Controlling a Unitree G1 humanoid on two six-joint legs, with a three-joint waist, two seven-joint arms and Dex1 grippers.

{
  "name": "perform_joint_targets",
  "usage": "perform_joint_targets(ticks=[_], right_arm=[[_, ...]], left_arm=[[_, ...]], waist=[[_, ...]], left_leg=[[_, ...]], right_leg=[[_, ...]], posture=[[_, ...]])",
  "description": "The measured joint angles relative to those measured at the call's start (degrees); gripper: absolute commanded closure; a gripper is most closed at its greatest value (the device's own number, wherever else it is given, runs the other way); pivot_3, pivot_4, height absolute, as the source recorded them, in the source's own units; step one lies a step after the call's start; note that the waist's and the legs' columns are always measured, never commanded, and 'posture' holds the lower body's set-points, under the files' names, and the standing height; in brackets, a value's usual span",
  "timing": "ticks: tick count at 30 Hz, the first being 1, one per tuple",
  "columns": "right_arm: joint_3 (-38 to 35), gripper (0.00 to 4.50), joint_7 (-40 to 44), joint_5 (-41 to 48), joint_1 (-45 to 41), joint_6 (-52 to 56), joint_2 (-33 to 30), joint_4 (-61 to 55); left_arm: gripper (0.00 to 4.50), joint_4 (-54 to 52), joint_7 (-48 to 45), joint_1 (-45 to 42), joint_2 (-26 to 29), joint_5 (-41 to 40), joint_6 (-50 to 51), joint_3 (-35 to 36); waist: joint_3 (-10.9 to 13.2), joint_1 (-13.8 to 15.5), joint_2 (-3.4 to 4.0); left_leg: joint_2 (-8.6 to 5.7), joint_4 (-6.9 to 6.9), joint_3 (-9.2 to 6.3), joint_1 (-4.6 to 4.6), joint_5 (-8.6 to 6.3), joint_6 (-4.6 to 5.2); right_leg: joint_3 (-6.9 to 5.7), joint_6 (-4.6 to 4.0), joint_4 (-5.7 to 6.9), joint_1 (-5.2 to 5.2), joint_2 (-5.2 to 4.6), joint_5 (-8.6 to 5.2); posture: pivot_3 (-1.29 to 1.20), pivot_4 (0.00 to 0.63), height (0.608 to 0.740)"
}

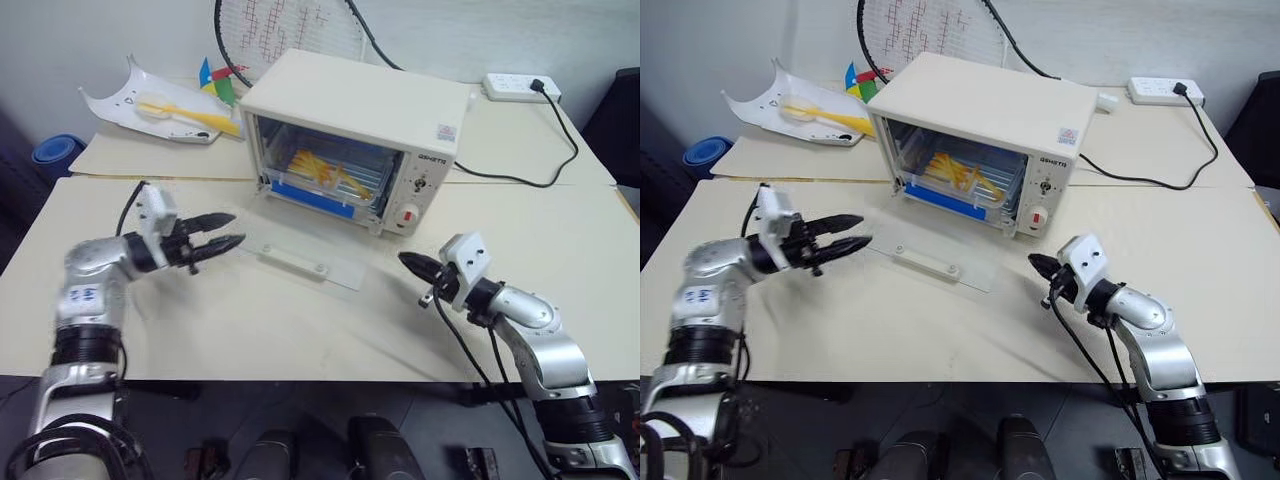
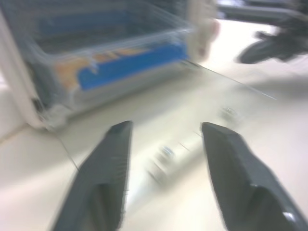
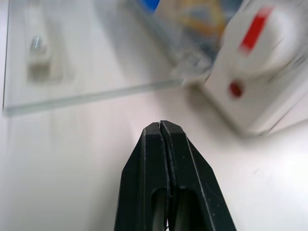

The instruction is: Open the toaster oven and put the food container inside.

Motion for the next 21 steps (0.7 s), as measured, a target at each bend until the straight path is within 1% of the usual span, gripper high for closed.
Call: perform_joint_targets(ticks=[2, 4, 7, 12, 17, 21], right_arm=[[2.0, 4.5, 1.8, -0.6, -0.7, -1.4, 1.0, 2.8], [3.8, 4.5, 3.2, -1.0, -1.9, -3.3, 3.3, 5.6], [5.7, 4.5, 5.1, -1.3, -3.7, -6.2, 6.0, 8.8], [4.7, 4.5, 5.9, 2.3, -5.0, -9.2, 11.2, 9.4], [-2.6, 4.5, 5.8, 12.0, -4.8, -9.7, 13.6, 4.0], [-9.0, 4.5, 3.4, 19.9, -6.4, -6.9, 13.4, -2.1]], left_arm=[[0.42, -2.3, -3.0, 3.0, 2.7, -0.2, 0.6, 0.0], [0.08, -4.1, -4.6, 5.1, 4.3, -0.2, 0.9, 0.2], [0.08, -5.9, -4.3, 6.4, 4.6, -0.5, 1.1, 1.7], [0.08, -10.1, 0.8, 9.4, 2.2, -3.2, 2.4, 6.0], [0.08, -15.3, 8.1, 12.8, -0.6, -6.4, 5.4, 10.7], [0.08, -15.7, 11.9, 15.6, -1.3, -5.9, 4.1, 12.8]], waist=[[0.0, 0.0, 0.0], [0.0, 0.0, 0.02], [0.0, 0.1, 0.04], [0.0, 0.0, 0.04], [0.0, 0.1, 0.05], [0.0, 0.0, 0.07]], left_leg=[[0.0, 0.0, 0.0, 0.0, 0.0, 0.0], [0.0, 0.0, 0.0, 0.0, 0.0, 0.0], [0.0, 0.0, -0.01, 0.0, 0.0, 0.0], [0.0, 0.0, -0.04, 0.0, 0.0, 0.0], [0.0, 0.0, -0.05, -0.01, 0.0, 0.0], [0.01, -0.07, -0.05, 0.07, -0.01, -0.01]], right_leg=[[0.0, 0.0, -0.02, 0.01, 0.0, 0.0], [0.0, 0.0, -0.04, 0.0, 0.0, 0.0], [-0.02, 0.0, -0.03, 0.0, 0.0, 0.0], [-0.03, 0.0, -0.01, 0.01, -0.01, 0.0], [-0.03, 0.0, 0.0, 0.02, 0.0, 0.0], [-0.02, 0.0, -0.01, 0.04, 0.0, 0.0]], posture=[[0.0, 0.15, 0.74], [0.0, 0.15, 0.74], [0.0, 0.15, 0.74], [0.0, 0.15, 0.74], [0.0, 0.15, 0.74], [0.0, 0.15, 0.74]])
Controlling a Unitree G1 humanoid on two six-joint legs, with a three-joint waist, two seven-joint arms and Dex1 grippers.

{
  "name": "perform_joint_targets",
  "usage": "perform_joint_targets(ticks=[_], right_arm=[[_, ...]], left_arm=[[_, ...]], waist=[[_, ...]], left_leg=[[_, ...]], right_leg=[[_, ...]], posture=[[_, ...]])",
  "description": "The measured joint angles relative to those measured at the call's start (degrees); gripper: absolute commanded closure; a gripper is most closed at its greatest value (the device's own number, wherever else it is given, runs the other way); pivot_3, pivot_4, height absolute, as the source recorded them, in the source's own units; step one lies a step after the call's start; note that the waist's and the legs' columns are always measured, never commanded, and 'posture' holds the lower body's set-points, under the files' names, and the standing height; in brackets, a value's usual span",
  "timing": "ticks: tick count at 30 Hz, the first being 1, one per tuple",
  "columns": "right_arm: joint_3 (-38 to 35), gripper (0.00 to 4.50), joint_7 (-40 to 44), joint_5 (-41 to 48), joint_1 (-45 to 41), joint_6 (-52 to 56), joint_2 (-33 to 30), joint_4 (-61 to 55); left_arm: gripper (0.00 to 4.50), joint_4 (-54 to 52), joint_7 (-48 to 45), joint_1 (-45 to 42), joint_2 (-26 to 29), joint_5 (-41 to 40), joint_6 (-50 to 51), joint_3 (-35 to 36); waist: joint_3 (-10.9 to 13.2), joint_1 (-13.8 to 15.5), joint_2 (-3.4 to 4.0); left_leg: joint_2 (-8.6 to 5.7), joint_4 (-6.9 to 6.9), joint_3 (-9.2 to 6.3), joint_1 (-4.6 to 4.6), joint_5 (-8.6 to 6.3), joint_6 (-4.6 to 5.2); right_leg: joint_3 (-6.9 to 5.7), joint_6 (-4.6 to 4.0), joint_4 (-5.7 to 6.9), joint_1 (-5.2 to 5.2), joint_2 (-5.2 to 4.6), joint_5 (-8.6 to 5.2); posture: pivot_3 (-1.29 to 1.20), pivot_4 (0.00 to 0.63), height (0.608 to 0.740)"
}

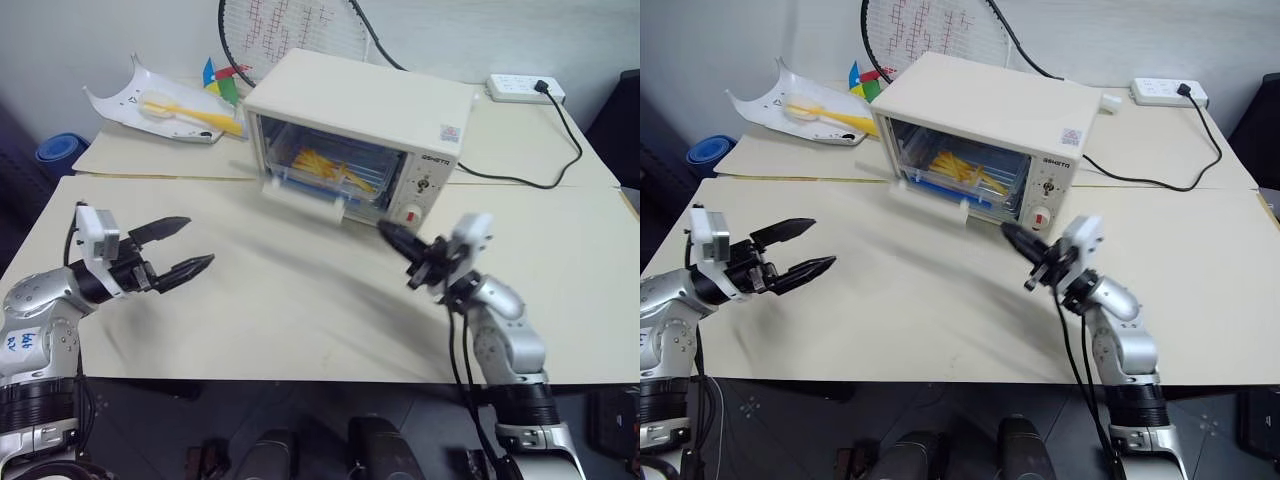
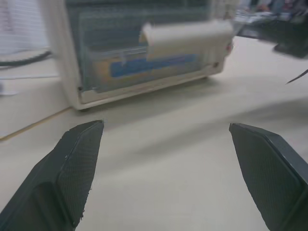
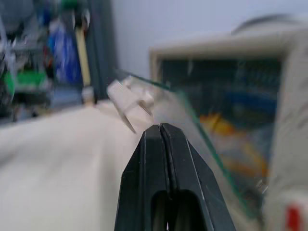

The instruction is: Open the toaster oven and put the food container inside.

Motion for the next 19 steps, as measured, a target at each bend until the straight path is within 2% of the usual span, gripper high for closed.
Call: perform_joint_targets(ticks=[3, 6, 10, 14, 17, 19], right_arm=[[-2.2, 4.5, -0.4, 1.5, 0.0, 1.9, -3.2, -1.5], [-3.5, 3.89, 2.4, -0.9, 2.6, 0.0, -8.9, -1.6], [-3.5, 2.58, 13.3, -2.4, 11.6, -1.8, -18.2, -1.9], [-3.7, 1.19, 19.9, -5.5, 17.7, -8.8, -20.7, 1.9], [-3.7, 0.18, 21.4, -8.0, 20.2, -14.7, -20.5, 7.0], [-4.0, 0.05, 21.3, -8.7, 21.5, -17.9, -19.8, 8.9]], left_arm=[[0.08, 0.4, 0.9, 3.6, -0.3, 2.4, -3.3, -0.1], [0.0, 0.9, 1.1, 6.5, -0.3, 4.6, -6.7, -0.2], [0.0, 0.5, 1.7, 11.0, -0.4, 6.2, -9.2, -0.4], [0.0, -0.9, 1.9, 14.5, -0.2, 8.3, -12.1, -0.8], [0.0, -0.9, 2.7, 15.3, -0.1, 9.1, -13.0, -0.6], [0.0, -1.1, 3.7, 15.7, -0.1, 9.5, -14.1, -0.5]], waist=[[0.0, 0.1, 0.02], [0.0, 0.2, 0.02], [0.0, 1.4, 0.02], [0.0, 1.5, 0.02], [0.0, 1.6, 0.03], [0.0, 1.5, 0.04]], left_leg=[[0.0, -0.05, 0.0, 0.0, 0.0, 0.0], [-0.01, -0.05, 0.01, -0.01, -0.01, 0.02], [-0.01, -0.05, 0.01, -0.01, -0.05, 0.09], [0.03, -0.03, 0.04, 0.14, -0.05, 0.09], [0.04, -0.02, 0.04, 0.15, -0.05, 0.09], [0.04, -0.03, 0.04, 0.16, -0.05, 0.09]], right_leg=[[0.0, 0.0, -0.02, -0.01, 0.0, 0.0], [0.01, 0.0, -0.18, 0.03, -0.01, 0.0], [0.01, 0.0, -0.32, 0.12, -0.02, 0.0], [0.02, 0.0, -0.38, 0.29, -0.01, 0.0], [0.01, 0.0, -0.39, 0.31, 0.0, 0.0], [0.01, 0.0, -0.4, 0.31, 0.0, 0.0]], posture=[[0.0, 0.15, 0.74], [0.0, 0.15, 0.74], [0.0, 0.15, 0.74], [0.0, 0.15, 0.74], [0.0, 0.15, 0.74], [0.0, 0.15, 0.74]])
